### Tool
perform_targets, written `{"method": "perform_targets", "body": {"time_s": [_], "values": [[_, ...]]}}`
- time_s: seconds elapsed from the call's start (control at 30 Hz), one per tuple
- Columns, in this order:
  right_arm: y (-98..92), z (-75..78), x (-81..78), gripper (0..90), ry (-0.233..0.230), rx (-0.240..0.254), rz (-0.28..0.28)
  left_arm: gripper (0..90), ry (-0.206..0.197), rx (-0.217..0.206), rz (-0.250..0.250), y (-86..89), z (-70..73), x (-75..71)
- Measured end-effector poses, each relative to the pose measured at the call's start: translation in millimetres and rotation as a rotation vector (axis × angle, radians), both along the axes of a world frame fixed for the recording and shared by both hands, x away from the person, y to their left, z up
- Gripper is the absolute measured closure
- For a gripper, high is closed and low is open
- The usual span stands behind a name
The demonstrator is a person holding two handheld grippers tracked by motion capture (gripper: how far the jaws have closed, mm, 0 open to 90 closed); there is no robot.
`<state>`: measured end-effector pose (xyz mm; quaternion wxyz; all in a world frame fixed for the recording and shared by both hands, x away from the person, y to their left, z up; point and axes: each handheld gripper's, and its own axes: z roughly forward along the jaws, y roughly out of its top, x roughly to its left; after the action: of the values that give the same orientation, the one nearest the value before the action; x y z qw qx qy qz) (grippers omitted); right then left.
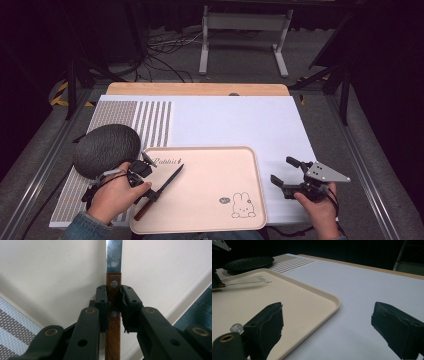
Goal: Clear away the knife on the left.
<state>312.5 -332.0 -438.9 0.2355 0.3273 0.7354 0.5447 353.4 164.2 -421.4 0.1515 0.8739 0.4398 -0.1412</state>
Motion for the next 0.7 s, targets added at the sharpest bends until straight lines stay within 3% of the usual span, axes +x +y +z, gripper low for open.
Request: {"method": "perform_targets", "body": {"time_s": [0.5,0.7], "values": [[0.4,-0.6,0.2,10.8,0.0,0.001,0.006,76.5,-0.006,0.015,-0.01,-1.9,-0.2,0.2],[0.5,-0.9,0.4,10.8,0.005,0.003,0.008,58.5,-0.023,0.0,-0.02,-2.4,5.4,-1.0]]}}
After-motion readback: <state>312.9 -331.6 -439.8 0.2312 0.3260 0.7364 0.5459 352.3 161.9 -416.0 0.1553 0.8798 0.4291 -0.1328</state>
